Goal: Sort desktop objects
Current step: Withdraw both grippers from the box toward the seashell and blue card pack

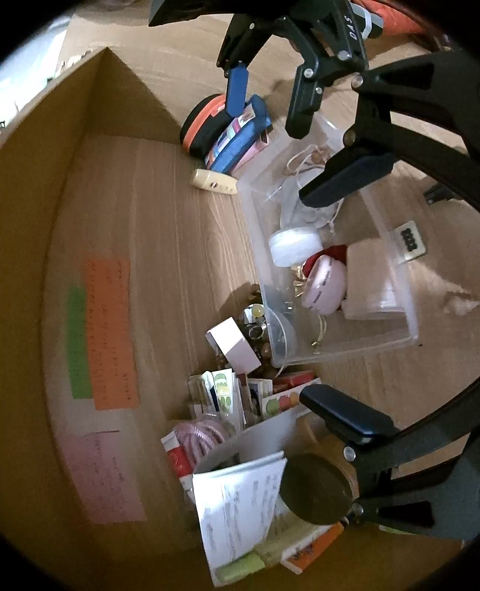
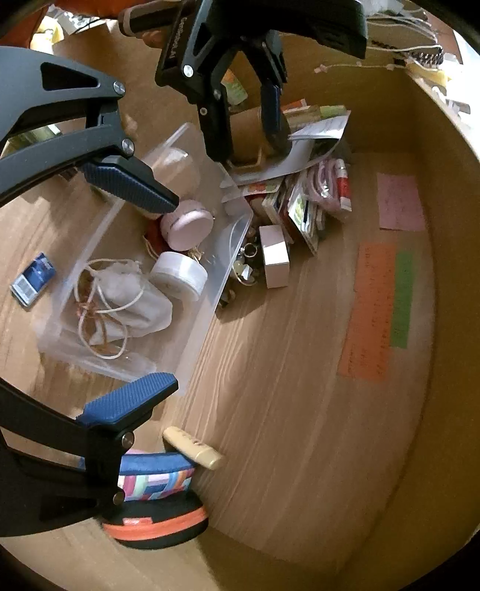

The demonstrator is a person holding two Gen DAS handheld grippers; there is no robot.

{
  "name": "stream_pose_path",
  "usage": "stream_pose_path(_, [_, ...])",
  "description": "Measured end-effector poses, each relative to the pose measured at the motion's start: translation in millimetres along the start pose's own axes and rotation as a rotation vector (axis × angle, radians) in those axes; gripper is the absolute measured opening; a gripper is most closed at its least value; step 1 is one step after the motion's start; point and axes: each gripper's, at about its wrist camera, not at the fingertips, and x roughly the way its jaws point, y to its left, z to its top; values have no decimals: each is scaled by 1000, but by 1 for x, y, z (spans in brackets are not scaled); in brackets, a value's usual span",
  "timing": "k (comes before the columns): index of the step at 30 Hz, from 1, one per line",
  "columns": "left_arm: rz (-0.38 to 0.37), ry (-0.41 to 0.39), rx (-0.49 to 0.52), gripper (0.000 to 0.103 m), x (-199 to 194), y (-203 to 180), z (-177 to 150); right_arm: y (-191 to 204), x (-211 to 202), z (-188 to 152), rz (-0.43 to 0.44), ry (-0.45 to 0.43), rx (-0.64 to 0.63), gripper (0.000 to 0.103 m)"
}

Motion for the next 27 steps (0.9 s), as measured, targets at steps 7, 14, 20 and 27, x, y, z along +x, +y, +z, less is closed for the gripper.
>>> stream_pose_path(7, [-2,-26,-22,101,-26,2,-12,4,-30,-12,-21,-32,8,87])
stream_pose_path(14, [9,-25,-57,101,-47,16,-32,5,-48,-29,-41,-52,47,95])
stream_pose_path(20, [20,19,-70,101,-48,25,-54,4,-44,-51,-57,-11,90,97])
stream_pose_path(27, [20,100,-73,101,-34,26,-81,-2,-36,-79,-84,59,152,97])
